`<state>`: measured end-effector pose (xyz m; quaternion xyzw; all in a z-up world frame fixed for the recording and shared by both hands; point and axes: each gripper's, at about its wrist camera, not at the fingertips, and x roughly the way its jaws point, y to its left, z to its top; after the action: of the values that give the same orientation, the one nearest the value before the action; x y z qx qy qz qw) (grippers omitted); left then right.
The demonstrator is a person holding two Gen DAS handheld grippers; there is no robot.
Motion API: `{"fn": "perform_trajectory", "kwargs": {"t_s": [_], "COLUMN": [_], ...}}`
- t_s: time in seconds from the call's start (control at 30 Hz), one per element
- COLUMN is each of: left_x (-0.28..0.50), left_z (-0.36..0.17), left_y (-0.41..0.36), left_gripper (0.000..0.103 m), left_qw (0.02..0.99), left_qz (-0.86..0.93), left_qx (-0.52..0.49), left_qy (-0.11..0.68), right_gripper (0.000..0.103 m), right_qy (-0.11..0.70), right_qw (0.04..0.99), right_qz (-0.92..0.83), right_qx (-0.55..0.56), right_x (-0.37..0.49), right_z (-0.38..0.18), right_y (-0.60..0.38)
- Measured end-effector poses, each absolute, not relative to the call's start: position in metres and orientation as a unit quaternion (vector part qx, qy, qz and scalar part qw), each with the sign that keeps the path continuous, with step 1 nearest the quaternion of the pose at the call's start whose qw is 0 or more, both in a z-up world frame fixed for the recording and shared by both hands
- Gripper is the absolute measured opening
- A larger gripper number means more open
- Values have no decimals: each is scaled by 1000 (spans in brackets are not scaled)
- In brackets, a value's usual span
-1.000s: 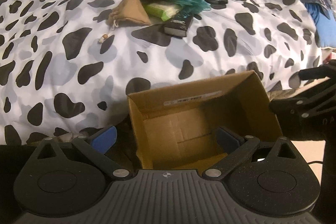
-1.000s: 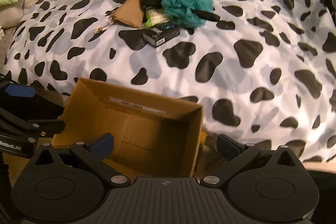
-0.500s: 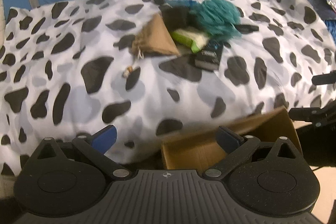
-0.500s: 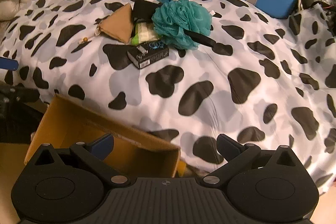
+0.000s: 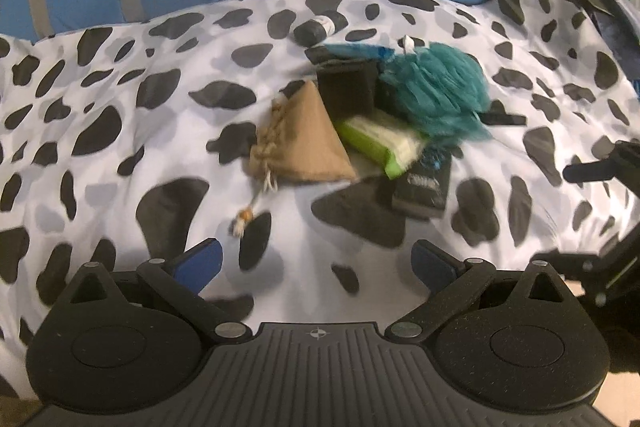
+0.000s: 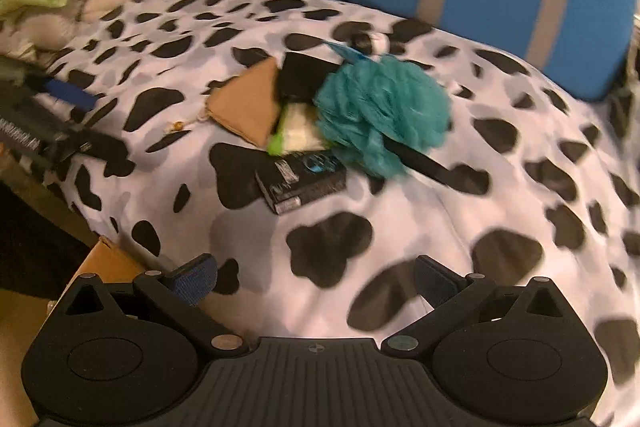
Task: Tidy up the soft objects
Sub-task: 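Move both grippers from the cardboard box toward the pile of items, then grasp the tan burlap pouch with the left gripper while the right grasps the black box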
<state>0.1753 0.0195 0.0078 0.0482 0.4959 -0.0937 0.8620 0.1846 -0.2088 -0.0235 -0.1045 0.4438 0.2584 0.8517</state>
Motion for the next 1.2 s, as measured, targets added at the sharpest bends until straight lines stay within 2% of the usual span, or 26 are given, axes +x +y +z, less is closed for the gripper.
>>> {"fn": "perform_trajectory", "kwargs": {"t_s": [0.23,0.33,0.5,0.87,1.0,1.2], "left_x": [196,199,200,202,202,202], "left_z": [-2,-14,-20,-19,-20,-19], "left_y": [27,37,36,47,50,50], "left_gripper": [103,103,103,103,103,103], "left_qw": [873,863,855,859,858,861], "left_qz": [-92,-93,-85,-89,-89,-96], "left_qx": [41,7,35,20,19,11], "left_qy": [477,497,510,504,506,499], "right_gripper": [103,103,103,102,95,76], "right_qy": [444,435,428,417,422,435], "right_qw": [841,835,821,816,809,805], "right_qz": [294,313,344,355,359,357], "right_qx": [-97,-126,-154,-183,-194,-189], "right_x": [214,218,230,262,268,273], "right_z": [-41,-51,-68,-88,-95,-99], "right_y": [-201,-190,-173,-153,-143,-142]}}
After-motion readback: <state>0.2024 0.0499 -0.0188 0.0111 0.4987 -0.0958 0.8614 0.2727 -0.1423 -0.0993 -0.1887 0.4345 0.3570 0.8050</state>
